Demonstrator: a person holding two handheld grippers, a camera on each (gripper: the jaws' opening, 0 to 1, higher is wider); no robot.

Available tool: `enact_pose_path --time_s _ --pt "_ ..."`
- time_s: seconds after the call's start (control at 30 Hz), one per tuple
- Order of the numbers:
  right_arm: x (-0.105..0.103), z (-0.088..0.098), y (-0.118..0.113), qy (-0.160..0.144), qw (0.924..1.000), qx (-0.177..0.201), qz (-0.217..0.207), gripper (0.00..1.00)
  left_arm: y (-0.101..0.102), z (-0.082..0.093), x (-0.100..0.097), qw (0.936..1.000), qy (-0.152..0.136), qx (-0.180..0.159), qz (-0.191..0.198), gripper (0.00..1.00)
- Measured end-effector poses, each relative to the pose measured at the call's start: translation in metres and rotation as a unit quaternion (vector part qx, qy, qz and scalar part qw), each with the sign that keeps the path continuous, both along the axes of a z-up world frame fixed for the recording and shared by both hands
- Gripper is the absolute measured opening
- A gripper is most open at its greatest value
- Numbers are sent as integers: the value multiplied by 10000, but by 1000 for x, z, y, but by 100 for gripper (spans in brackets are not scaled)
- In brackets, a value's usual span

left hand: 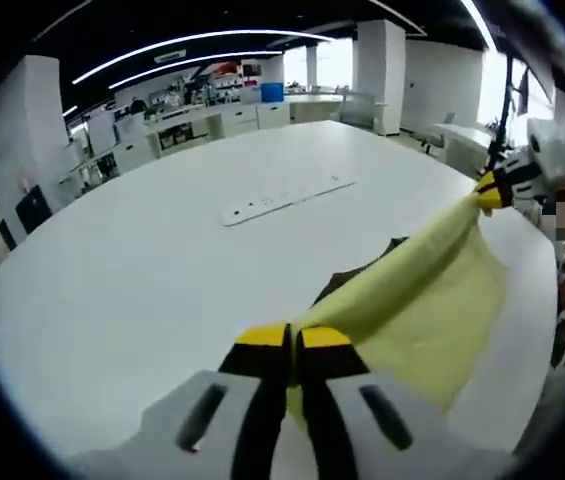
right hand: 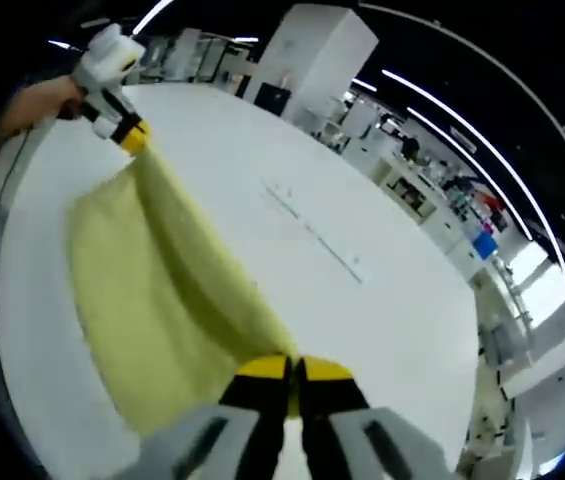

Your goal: Fold the garment on the visible template until the final outline fits inside the template.

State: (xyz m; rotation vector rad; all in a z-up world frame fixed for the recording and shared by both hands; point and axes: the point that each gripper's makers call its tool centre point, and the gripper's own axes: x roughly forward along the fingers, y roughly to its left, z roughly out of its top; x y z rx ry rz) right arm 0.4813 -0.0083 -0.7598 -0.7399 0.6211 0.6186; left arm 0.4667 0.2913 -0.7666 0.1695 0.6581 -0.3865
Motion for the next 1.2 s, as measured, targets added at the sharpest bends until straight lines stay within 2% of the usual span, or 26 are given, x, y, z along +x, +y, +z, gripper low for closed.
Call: enact_pose_path --time_s 0.1,0.2,0.33,0.53,0.63,0.9,1.03,1.2 --pt "6 -11 0 61 9998 -176 -15 0 -2 -12 3 10000 79 2 9 0" --pt "11 -23 4 164 9997 -201 7 0 0 -25 8 9997 193 168 -17 0" --pt "16 -37 3 279 9991 -306 -10 0 -1 -41 10 9992 382 -20 72 0" --pt "24 -54 3 364 9986 -394 21 0 1 -54 13 9991 411 106 85 0" --pt "25 -62 3 443 9982 -400 39 0 1 -58 14 9986 360 370 -61 0" --pt "32 -83 3 559 9975 -393 178 0 8 -72 18 9988 364 337 12 5" --pt "33 -87 3 569 9974 -363 268 0 12 -76 25 9987 313 400 7 9" --pt "36 -87 4 619 9977 -129 249 0 15 -74 28 9992 226 335 30 11"
